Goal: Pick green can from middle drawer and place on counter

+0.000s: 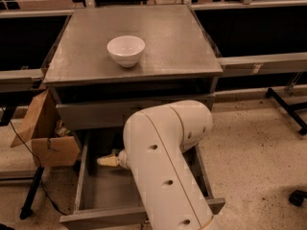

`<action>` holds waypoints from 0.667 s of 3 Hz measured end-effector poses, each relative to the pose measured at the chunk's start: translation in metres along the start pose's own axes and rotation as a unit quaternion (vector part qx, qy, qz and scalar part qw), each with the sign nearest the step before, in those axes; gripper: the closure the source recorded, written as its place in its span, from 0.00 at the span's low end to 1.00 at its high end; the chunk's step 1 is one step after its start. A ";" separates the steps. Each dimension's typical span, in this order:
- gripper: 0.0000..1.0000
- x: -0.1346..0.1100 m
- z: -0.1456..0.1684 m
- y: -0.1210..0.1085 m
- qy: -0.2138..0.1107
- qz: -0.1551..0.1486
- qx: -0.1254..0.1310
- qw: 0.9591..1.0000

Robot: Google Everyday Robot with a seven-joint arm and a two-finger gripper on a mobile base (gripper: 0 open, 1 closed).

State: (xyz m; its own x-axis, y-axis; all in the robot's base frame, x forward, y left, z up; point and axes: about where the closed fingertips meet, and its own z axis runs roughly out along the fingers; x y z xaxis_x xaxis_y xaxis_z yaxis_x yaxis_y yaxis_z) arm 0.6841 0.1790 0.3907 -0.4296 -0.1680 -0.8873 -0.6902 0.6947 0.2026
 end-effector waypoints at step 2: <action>0.00 0.005 0.009 -0.016 -0.004 0.013 0.032 0.999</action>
Offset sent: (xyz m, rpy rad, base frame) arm 0.0216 -0.0182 -0.0170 -0.0112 -0.0063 -0.1179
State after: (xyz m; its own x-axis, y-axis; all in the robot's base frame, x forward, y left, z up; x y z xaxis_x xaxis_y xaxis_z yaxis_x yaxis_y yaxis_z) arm 0.6976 0.1733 0.3791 -0.4418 -0.1430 -0.8857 -0.6402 0.7419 0.1995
